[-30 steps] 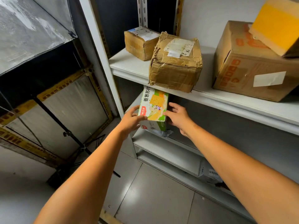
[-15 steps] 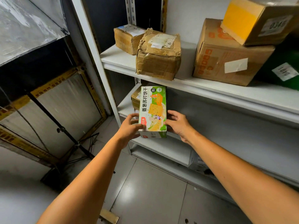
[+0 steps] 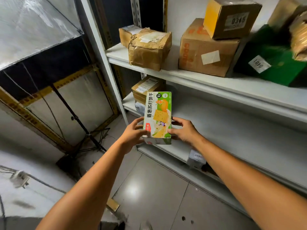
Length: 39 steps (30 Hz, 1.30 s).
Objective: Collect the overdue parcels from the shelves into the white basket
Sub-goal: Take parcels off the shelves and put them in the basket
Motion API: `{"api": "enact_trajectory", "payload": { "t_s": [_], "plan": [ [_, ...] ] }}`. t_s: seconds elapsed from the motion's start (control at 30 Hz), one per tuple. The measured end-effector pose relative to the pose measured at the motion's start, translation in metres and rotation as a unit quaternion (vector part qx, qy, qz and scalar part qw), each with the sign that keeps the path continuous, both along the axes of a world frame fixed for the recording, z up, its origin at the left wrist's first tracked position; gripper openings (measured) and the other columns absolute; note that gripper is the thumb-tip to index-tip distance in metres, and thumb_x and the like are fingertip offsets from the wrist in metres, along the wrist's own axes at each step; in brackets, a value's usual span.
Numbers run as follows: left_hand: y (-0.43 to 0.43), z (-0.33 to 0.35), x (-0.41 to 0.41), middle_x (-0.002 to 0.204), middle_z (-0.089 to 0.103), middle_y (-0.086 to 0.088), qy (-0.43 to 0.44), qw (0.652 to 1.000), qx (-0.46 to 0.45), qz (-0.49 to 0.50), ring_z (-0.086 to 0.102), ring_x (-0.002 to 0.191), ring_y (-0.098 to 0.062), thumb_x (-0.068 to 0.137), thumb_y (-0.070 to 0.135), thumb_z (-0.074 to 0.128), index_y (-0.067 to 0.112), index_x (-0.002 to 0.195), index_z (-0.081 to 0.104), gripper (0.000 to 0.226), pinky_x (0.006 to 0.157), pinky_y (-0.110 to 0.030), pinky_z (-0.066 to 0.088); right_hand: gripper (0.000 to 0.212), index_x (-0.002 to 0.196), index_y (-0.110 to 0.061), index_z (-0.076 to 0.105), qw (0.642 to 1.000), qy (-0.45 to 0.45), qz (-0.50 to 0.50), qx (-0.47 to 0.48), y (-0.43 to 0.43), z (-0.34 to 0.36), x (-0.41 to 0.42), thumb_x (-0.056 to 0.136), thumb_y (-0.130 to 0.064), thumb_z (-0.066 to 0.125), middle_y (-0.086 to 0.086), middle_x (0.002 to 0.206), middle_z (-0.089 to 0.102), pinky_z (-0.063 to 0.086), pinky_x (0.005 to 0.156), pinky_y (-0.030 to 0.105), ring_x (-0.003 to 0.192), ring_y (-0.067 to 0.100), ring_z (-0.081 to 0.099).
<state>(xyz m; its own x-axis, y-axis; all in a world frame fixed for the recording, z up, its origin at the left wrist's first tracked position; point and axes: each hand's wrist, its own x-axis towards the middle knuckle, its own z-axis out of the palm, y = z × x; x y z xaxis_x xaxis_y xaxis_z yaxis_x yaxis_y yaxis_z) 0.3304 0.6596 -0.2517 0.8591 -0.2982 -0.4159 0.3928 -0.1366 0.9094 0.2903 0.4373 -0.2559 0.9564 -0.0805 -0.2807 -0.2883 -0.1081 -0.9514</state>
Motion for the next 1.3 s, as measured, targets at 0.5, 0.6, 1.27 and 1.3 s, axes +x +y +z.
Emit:
{"api": "enact_trajectory", "payload": {
  "t_s": [0.5, 0.6, 1.27, 1.3],
  "plan": [
    [-0.023, 0.041, -0.086, 0.128, 0.057, -0.009, -0.037, 0.998, -0.014, 0.056, 0.061, 0.112, -0.023, 0.083, 0.004, 0.074, 0.027, 0.142, 0.046, 0.069, 0.075, -0.037, 0.056, 0.071, 0.142, -0.01, 0.045, 0.998, -0.037, 0.057, 0.006, -0.028, 0.044, -0.066, 0.079, 0.001, 0.077, 0.005, 0.121, 0.061, 0.059, 0.066, 0.025, 0.098, 0.013, 0.062],
    [-0.02, 0.052, -0.086, 0.124, 0.059, -0.008, -0.046, 0.997, -0.016, 0.054, 0.063, 0.108, -0.021, 0.083, 0.004, 0.074, 0.027, 0.142, 0.045, 0.069, 0.073, -0.036, 0.054, 0.075, 0.145, -0.011, 0.042, 0.997, -0.042, 0.068, -0.002, -0.025, 0.056, -0.065, 0.08, 0.001, 0.077, 0.004, 0.128, 0.058, 0.06, 0.08, 0.037, 0.109, 0.022, 0.062],
    [-0.023, 0.099, -0.051, 0.121, 0.061, -0.009, -0.114, 0.987, 0.104, 0.039, 0.066, 0.104, -0.024, 0.077, 0.009, 0.081, 0.029, 0.146, 0.04, 0.083, 0.078, -0.041, 0.06, 0.046, 0.121, -0.016, 0.056, 0.994, -0.039, 0.007, 0.097, -0.012, 0.088, -0.043, 0.086, 0.013, 0.063, 0.007, 0.108, 0.067, 0.061, 0.074, 0.042, 0.092, 0.024, 0.068],
    [-0.022, 0.1, -0.052, 0.121, 0.061, -0.008, -0.115, 0.987, 0.105, 0.04, 0.066, 0.104, -0.024, 0.077, 0.009, 0.082, 0.029, 0.147, 0.04, 0.083, 0.081, -0.043, 0.06, 0.046, 0.12, -0.017, 0.056, 0.994, -0.036, 0.008, 0.1, -0.011, 0.09, -0.043, 0.086, 0.013, 0.063, 0.007, 0.108, 0.068, 0.061, 0.073, 0.042, 0.092, 0.023, 0.068]
  ]
}}
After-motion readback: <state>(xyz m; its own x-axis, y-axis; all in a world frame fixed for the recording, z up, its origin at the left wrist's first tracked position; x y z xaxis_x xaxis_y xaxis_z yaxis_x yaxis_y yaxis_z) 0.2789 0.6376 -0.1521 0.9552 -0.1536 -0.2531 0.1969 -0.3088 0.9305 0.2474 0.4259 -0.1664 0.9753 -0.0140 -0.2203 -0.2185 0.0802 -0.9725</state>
